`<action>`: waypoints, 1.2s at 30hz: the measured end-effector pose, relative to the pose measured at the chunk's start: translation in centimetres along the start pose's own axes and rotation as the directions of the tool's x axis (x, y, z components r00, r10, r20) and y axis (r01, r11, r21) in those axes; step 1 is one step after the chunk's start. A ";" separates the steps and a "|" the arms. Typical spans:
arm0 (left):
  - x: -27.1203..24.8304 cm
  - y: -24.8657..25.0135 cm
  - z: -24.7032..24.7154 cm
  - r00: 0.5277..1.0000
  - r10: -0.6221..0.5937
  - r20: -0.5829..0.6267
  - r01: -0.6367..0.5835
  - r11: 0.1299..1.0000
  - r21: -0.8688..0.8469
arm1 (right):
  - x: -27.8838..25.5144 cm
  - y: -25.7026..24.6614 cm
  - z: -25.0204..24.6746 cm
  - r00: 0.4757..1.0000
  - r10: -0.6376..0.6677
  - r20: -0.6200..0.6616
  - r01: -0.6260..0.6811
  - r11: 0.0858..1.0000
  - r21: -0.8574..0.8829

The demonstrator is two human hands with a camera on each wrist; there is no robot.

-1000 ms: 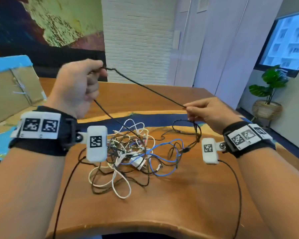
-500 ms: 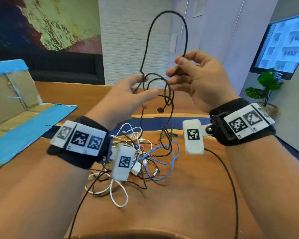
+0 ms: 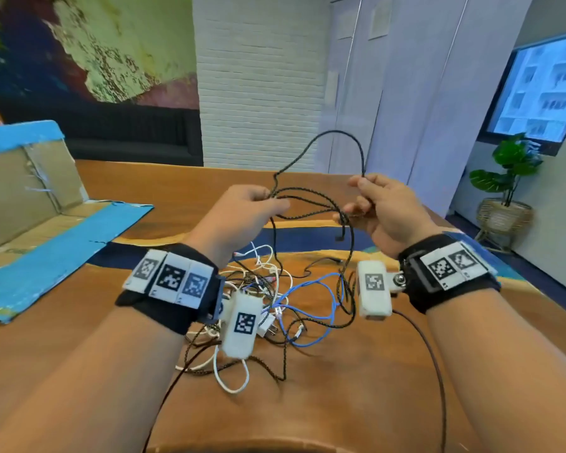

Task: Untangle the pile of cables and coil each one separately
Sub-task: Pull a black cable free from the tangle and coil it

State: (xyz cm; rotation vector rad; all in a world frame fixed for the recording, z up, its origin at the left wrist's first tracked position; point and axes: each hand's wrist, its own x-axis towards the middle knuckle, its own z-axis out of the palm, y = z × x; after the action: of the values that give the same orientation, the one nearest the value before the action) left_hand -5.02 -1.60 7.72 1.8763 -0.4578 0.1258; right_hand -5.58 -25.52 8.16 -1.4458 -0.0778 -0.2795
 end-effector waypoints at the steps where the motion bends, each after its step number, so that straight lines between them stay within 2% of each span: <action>1: 0.0 -0.3 0.1 1.000 -0.021 0.006 0.021 1.000 -0.015 | -0.3 0.4 0.2 0.998 0.027 0.055 -0.026 0.999 -0.019; 6: 0.5 -1.3 0.3 0.988 -0.143 -0.053 0.132 0.975 -0.176 | -2.2 2.2 0.8 0.928 0.168 0.332 -0.158 0.986 -0.058; 10: 0.3 -1.4 1.0 0.981 -0.183 -0.056 0.163 0.952 -0.259 | -2.8 3.9 1.3 0.909 0.172 0.379 -0.141 0.984 -0.108; 14: 0.2 -1.7 1.6 0.982 -0.187 -0.015 0.176 0.949 -0.262 | -3.1 4.4 2.1 0.927 0.136 0.351 -0.099 0.988 -0.121; 19: -0.2 -2.1 2.0 0.982 -0.095 0.163 0.134 0.959 -0.250 | -2.7 4.1 2.5 0.961 0.091 0.262 -0.085 0.996 -0.033; 21: -0.3 -2.2 2.4 0.977 -0.087 0.194 0.137 0.956 -0.260 | -2.6 4.0 2.7 0.968 0.090 0.233 -0.095 0.995 0.011; 25: -0.3 -2.8 2.7 0.981 -0.104 0.166 0.151 0.940 -0.305 | -2.6 3.9 2.9 0.979 0.056 0.198 -0.083 0.988 0.132; 30: 0.2 -3.0 2.6 0.978 -0.189 0.090 0.209 0.893 -0.399 | -2.5 4.0 2.6 0.991 -0.060 0.116 0.022 0.954 0.298; 36: -0.1 -2.7 2.7 0.982 -0.139 0.129 0.178 0.911 -0.373 | -2.8 4.0 3.0 0.988 -0.126 0.085 0.105 0.970 0.220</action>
State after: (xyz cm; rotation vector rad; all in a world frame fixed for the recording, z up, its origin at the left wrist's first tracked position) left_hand -4.46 -3.31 4.35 1.5283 -0.3653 -0.1591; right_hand -7.04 -21.80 4.05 -1.2406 -0.2661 -0.2855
